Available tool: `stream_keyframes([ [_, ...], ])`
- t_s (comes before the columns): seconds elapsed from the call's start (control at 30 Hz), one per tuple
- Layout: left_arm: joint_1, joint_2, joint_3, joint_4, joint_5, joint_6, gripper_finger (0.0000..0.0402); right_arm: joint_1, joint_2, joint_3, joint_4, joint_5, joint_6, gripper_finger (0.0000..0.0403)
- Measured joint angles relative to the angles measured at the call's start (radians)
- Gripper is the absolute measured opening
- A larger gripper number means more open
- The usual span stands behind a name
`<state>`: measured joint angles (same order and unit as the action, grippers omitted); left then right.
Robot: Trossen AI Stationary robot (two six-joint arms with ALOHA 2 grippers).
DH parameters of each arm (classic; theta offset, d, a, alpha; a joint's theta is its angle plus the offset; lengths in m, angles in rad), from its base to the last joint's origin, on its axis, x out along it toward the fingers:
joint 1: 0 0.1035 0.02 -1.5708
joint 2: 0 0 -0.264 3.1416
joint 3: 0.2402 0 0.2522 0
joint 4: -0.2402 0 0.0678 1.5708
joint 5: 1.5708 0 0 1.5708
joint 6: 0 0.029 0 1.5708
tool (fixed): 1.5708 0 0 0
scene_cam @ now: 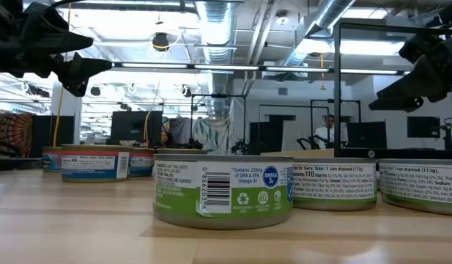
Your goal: Stack canned seafood by type on shelf
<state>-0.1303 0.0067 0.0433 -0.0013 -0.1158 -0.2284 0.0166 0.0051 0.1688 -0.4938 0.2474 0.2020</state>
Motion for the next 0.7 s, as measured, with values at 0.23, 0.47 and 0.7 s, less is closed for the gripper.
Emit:
stream_keyframes([
  [0.23, 0.000, 0.000, -0.001, 0.024, 0.000, -0.109, 0.0233, 0.000, 0.000, 0.000, 0.040, 0.000, 0.019, 0.0286],
  [0.47, 0.000, 0.000, -0.001, 0.049, 0.002, -0.216, 0.0233, 0.003, 0.000, 0.000, 0.396, 0.000, 0.289, 0.0286],
  [0.7, 0.000, 0.000, -0.001, 0.054, -0.049, -0.272, 0.0233, 0.003, 0.000, 0.000, 0.620, -0.014, 0.325, 0.0286],
])
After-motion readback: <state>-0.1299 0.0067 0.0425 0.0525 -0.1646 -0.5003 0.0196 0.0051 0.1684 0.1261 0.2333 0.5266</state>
